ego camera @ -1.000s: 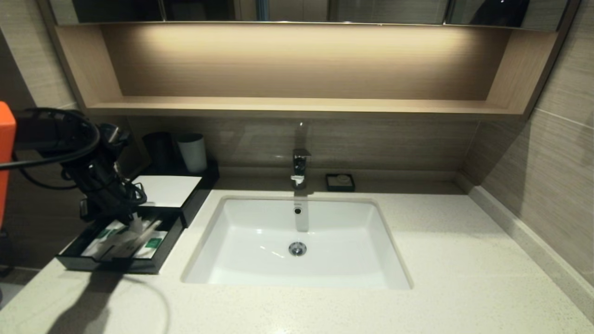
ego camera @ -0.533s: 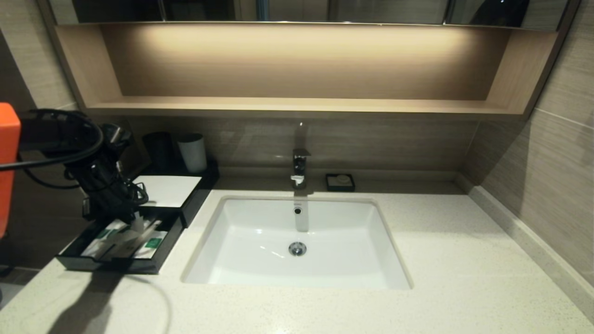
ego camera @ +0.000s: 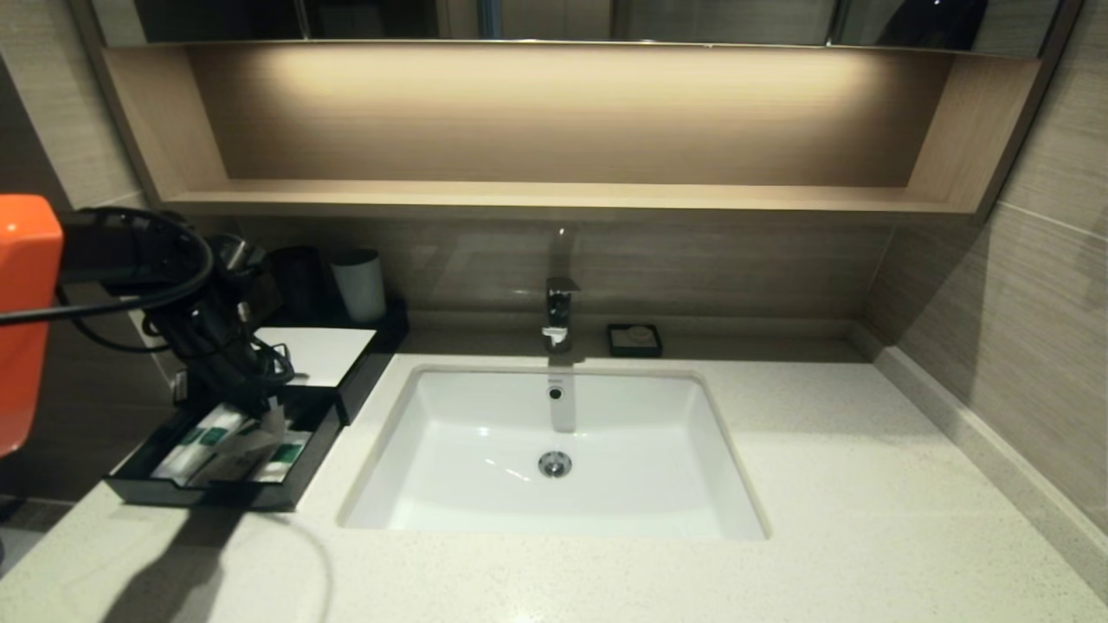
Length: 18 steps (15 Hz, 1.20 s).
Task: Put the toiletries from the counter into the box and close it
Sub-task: Place the bathroom toiletry into the drawer
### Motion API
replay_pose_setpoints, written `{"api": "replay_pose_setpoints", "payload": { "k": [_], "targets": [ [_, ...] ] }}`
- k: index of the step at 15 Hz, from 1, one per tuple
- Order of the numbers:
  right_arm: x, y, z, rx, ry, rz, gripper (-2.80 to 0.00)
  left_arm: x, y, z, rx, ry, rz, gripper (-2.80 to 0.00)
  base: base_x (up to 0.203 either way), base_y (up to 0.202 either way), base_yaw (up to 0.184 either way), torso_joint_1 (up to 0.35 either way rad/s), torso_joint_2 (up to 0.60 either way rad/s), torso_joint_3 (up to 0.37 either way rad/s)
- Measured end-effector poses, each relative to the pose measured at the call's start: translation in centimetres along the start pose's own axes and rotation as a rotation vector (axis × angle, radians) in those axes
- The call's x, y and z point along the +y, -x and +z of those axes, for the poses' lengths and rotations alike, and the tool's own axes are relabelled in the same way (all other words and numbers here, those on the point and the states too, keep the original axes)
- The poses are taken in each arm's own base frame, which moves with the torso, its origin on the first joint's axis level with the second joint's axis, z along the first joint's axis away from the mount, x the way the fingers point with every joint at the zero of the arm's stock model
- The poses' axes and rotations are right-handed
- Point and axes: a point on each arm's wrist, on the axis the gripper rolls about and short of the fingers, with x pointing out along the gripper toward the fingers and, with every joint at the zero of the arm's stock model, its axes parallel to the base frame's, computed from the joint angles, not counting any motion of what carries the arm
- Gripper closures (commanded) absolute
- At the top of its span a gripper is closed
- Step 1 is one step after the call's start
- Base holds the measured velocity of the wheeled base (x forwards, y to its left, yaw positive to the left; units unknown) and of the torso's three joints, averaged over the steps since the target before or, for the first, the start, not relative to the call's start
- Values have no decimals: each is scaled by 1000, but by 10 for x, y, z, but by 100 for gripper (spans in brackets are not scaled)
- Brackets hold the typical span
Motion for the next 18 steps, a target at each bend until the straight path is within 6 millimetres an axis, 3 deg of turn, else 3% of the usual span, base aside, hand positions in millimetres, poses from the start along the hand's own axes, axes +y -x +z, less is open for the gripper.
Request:
{"api": "replay_pose_setpoints", "payload": {
  "k": [18],
  "targets": [
    [0,0,0,0,1,0,0,3,-16,0,43,-63,19,0,0,0,0,0,0,0]
  ]
}}
